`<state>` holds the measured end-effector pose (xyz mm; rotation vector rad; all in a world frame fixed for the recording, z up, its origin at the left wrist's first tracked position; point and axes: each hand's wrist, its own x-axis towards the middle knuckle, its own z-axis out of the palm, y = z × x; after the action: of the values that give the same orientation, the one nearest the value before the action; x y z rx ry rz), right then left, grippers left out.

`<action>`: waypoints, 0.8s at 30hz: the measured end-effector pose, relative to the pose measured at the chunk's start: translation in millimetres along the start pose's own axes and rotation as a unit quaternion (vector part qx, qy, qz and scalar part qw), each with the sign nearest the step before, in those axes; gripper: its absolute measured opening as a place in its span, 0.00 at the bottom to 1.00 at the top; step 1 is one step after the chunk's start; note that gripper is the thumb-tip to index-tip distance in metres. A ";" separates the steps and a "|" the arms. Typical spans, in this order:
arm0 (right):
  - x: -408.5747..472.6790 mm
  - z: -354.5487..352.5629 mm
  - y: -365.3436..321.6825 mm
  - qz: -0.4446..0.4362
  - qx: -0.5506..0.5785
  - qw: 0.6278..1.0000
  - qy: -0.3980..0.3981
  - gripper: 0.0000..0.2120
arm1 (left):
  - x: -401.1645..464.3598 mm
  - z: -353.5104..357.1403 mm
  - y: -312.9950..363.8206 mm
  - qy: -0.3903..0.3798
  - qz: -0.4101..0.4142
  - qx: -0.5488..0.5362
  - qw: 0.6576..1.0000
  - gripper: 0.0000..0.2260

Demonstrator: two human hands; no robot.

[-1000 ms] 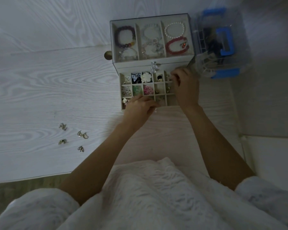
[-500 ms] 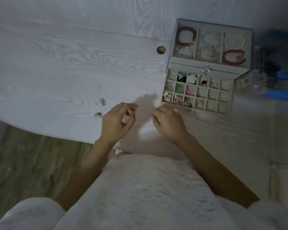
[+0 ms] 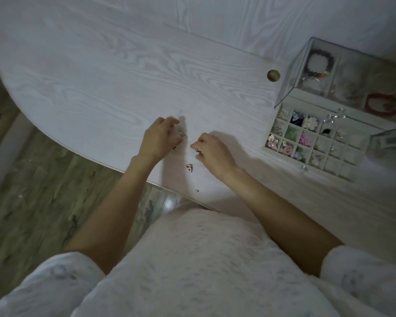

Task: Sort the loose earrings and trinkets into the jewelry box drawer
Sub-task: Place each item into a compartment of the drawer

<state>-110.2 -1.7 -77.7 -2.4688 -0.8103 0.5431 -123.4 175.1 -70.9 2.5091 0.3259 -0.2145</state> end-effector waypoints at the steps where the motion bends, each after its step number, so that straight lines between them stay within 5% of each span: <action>1: -0.7 1.0 1.4 -0.002 0.002 1.000 0.007 0.15 | 2.9 2.6 1.5 -0.006 0.008 0.015 1.000 0.18; 8: -12.1 1.9 7.9 -0.003 -0.041 0.997 0.068 0.11 | 12.3 7.6 7.7 -0.002 0.057 0.043 0.997 0.05; 24: -30.2 5.7 27.0 0.046 -0.013 0.990 0.134 0.14 | 11.7 11.6 10.3 0.038 0.053 0.044 0.997 0.04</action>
<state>-123.7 -38.1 -90.7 -2.5416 -0.6016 0.2237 -110.3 162.3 -77.4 2.6182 0.2168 -0.0933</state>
